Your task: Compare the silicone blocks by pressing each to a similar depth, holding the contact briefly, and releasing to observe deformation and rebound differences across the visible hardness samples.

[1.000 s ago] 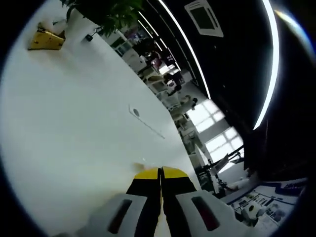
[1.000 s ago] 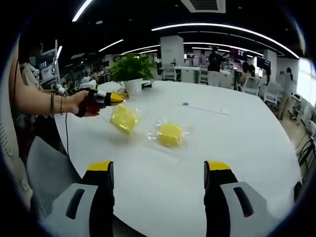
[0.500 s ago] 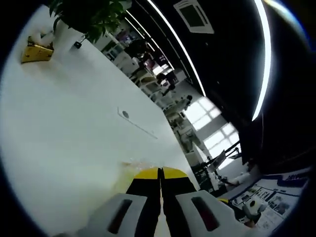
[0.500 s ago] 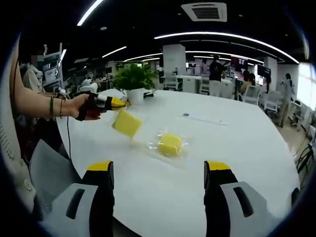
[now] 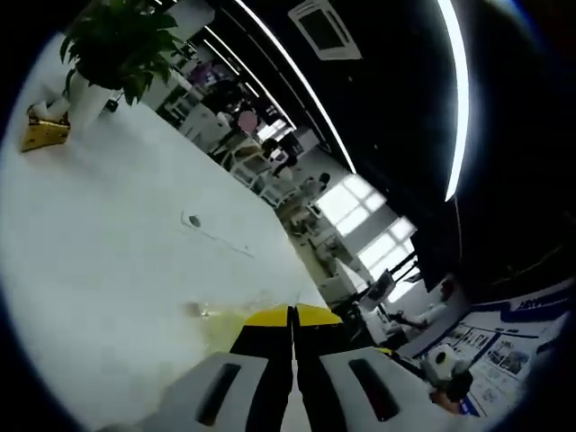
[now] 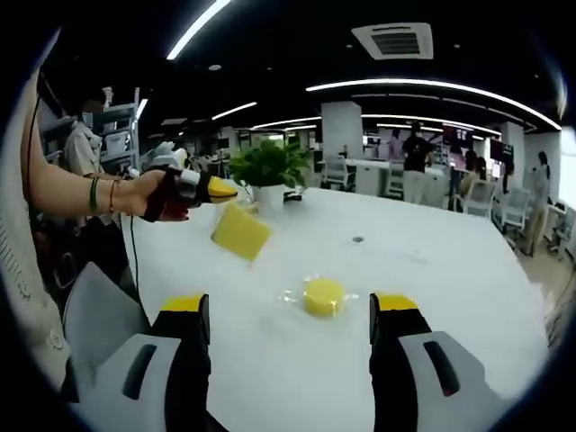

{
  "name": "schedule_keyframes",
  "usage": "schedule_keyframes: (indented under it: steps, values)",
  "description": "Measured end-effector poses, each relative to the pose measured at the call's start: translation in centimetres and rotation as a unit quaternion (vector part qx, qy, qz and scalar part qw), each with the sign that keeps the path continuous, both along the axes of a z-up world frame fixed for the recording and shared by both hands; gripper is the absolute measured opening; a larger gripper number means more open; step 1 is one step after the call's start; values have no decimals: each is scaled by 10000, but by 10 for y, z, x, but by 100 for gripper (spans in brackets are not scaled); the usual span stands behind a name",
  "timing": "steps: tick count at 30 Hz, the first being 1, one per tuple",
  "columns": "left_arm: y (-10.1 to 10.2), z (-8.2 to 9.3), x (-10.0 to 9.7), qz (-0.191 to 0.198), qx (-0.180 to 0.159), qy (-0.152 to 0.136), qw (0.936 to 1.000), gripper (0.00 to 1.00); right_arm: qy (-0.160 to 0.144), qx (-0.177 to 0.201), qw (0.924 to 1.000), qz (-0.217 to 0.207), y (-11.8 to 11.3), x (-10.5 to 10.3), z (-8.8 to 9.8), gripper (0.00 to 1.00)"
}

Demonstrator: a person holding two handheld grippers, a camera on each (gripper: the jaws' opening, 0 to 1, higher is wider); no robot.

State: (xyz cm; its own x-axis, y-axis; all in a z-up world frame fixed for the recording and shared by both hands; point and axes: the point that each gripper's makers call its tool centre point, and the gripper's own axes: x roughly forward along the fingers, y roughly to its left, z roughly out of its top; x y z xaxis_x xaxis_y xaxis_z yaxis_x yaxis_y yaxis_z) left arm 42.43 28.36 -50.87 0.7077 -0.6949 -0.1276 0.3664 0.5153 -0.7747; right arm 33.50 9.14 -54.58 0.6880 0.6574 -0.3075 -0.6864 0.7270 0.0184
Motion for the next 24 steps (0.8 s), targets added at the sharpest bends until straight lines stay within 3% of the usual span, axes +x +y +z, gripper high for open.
schedule_keyframes:
  steps: [4,7,13,15,17,20,24]
  values:
    - [-14,18,-10,-251,132,-303,9991,0,-152,-140,9991,378,11,7,10,67]
    - [-26,27,-18,-553,530,-593,9953,0,-343,-335,9965,690,22,15,20,67]
    - [-46,22,-31,-1038,952,-773,9870,0,-577,-681,9858,1424,54,26,31,70]
    - [-52,17,-35,-1214,1063,-778,9838,0,-563,-577,9804,1799,71,22,33,72]
    - [-57,16,-38,-1358,1059,-749,9822,0,-576,-613,9789,1860,79,26,31,75]
    - [-69,17,-48,-1708,1145,-893,9746,0,-677,-869,9721,2071,93,30,26,75]
    - [-83,19,-57,-2108,1267,-1074,9633,0,-482,-972,9659,2351,109,35,16,75]
